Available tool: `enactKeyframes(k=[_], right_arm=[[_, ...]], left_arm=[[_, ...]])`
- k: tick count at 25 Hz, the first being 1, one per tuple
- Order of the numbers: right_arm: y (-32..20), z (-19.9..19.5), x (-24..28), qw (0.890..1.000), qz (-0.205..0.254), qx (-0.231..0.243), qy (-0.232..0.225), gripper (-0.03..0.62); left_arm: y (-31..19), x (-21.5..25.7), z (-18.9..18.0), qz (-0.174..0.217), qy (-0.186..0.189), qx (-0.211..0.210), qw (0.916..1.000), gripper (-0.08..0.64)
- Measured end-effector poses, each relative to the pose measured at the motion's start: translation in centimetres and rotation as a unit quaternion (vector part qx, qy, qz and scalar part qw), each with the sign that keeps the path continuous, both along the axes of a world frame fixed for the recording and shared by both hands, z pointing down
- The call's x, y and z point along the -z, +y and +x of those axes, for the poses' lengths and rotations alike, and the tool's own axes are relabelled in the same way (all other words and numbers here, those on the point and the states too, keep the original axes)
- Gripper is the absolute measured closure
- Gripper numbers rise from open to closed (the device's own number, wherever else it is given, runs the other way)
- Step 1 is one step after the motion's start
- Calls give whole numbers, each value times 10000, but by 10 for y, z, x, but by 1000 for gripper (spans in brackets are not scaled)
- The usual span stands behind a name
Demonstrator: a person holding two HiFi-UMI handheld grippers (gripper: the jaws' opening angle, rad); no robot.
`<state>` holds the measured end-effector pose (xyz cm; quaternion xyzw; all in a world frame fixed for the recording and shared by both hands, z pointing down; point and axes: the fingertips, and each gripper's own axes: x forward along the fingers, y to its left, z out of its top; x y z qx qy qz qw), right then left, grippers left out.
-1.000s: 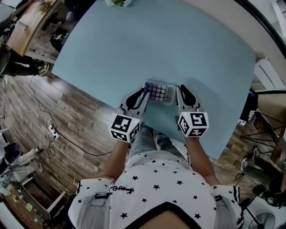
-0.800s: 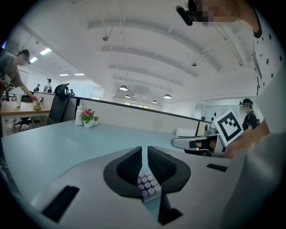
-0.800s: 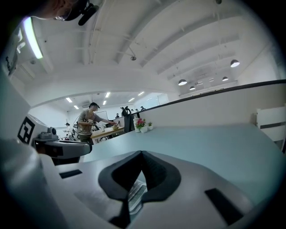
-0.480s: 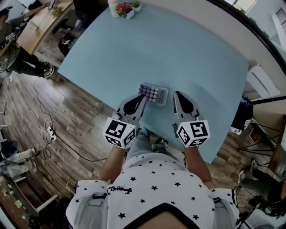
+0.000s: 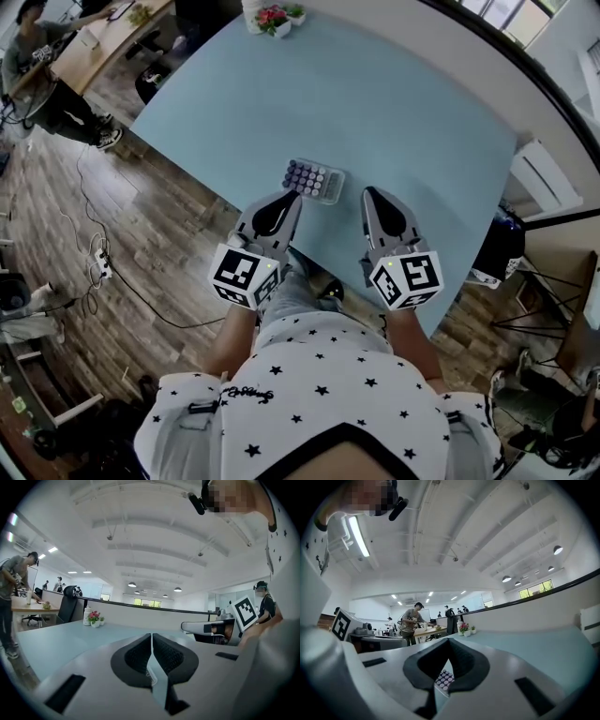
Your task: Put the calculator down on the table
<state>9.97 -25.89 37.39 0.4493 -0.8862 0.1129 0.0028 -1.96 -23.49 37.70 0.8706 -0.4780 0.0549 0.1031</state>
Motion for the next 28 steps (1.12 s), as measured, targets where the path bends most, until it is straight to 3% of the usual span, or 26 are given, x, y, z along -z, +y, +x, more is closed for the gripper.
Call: enactKeyframes(k=[10,28], right_arm=[[20,-7,12,9995,120,229,-170,597],[29,-8,14,9992,143,310,-221,597]], left_arm=[[22,12,-9,143,-73,295,9994,523],[31,12,-8,77,33,338,9994,523]])
